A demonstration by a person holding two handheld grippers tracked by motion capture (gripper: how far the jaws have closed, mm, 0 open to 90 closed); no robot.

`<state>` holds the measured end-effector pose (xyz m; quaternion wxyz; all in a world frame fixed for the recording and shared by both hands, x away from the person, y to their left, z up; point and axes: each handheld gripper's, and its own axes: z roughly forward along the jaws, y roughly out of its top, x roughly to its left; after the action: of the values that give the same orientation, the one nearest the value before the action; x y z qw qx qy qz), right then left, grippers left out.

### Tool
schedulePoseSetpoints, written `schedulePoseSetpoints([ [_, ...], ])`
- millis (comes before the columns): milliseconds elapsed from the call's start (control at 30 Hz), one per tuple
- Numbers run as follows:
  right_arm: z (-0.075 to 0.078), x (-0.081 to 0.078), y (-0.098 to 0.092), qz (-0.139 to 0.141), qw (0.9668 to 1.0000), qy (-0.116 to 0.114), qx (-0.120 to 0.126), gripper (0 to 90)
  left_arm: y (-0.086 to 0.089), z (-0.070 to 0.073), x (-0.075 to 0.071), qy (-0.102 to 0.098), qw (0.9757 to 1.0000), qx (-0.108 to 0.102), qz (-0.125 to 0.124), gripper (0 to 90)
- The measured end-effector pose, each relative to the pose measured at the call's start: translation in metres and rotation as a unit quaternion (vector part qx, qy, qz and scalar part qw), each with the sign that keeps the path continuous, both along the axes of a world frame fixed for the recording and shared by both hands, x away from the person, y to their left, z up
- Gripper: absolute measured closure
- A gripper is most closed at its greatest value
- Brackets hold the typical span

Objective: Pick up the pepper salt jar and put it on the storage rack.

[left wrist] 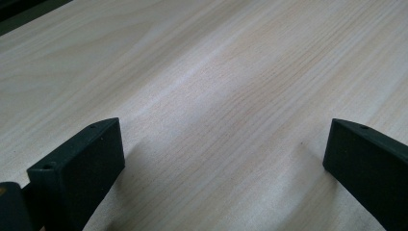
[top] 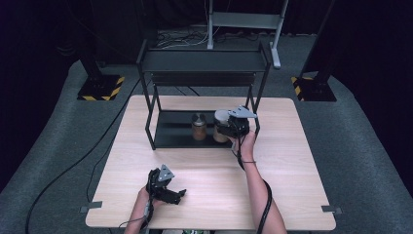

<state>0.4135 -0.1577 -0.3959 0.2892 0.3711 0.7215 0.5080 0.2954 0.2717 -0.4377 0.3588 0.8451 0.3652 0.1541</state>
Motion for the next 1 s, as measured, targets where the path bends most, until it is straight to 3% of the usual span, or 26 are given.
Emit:
schedulePoseSetpoints([
  [1000,-0.0020,0.0090,0.0088,0.007,1.0000,0.007,-0.001,32.6,0.0001,0.0001,0.0001,0.000,1.0000,0.000,0.000,0.3],
])
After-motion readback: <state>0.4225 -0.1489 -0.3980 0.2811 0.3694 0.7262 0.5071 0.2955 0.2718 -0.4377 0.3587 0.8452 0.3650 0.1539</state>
